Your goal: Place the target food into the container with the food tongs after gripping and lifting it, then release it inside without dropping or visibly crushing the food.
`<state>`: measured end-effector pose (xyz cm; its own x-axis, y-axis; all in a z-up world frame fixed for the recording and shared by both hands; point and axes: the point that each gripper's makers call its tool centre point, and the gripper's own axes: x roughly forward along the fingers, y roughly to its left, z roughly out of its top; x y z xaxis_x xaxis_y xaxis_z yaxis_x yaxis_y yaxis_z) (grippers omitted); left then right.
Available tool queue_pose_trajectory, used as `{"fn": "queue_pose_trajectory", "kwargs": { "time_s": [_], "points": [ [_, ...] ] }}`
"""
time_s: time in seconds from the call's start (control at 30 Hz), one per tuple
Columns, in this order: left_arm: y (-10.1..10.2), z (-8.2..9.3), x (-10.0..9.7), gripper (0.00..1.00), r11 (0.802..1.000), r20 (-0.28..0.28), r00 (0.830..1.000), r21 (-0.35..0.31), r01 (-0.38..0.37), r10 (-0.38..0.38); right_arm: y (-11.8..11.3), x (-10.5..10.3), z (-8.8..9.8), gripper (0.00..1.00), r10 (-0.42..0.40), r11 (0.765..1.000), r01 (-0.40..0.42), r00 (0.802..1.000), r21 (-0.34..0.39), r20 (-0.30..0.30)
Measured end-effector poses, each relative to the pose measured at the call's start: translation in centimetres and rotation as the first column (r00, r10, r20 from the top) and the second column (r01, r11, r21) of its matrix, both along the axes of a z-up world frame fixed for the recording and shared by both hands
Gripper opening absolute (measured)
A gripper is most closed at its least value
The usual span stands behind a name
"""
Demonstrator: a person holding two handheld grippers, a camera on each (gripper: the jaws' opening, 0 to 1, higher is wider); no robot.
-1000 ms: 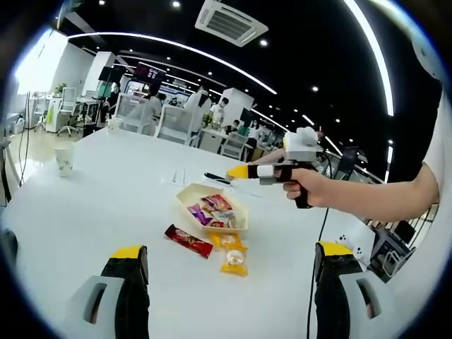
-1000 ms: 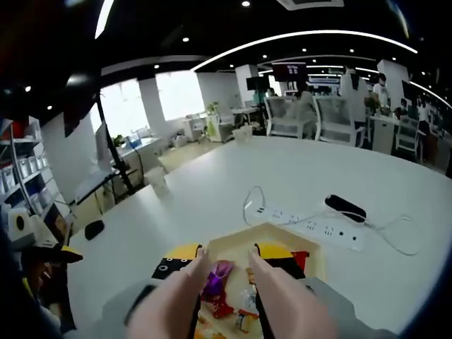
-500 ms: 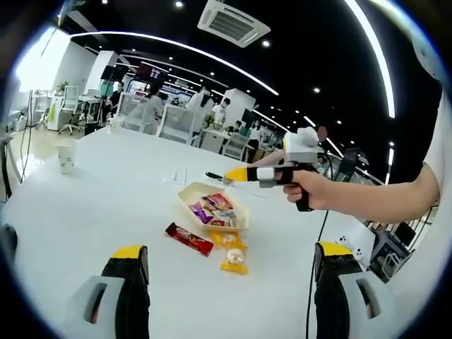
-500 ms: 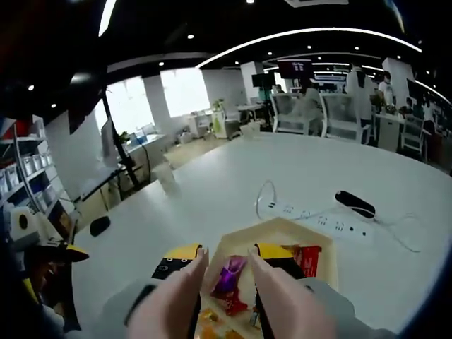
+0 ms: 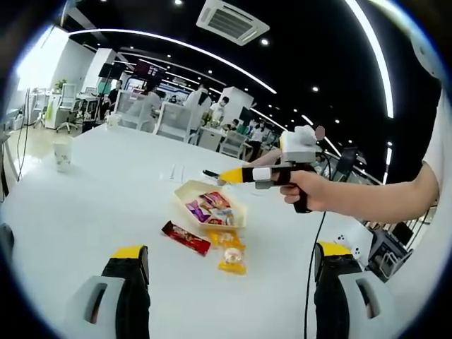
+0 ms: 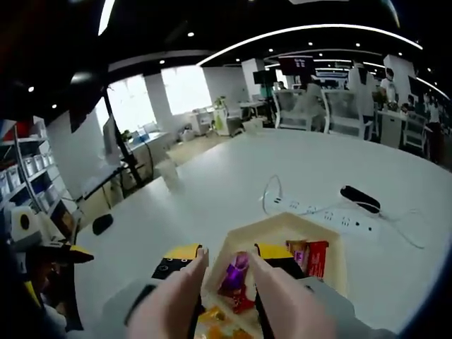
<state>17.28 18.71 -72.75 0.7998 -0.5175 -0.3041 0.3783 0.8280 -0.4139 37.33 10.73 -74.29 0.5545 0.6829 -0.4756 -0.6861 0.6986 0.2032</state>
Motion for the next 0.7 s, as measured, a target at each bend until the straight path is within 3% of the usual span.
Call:
{"fn": "queue_pose_trajectory", "kwargs": {
  "time_s": [0.7],
  "points": [
    [0.5, -0.7, 0.1, 0.98, 1.0, -0.018, 1.0, 0.001, -0.001, 0.001, 2.0, -0.6, -1.1, 0.29, 0.015, 1.0, -0.015, 0.999, 0.012, -0.037]
  ]
}}
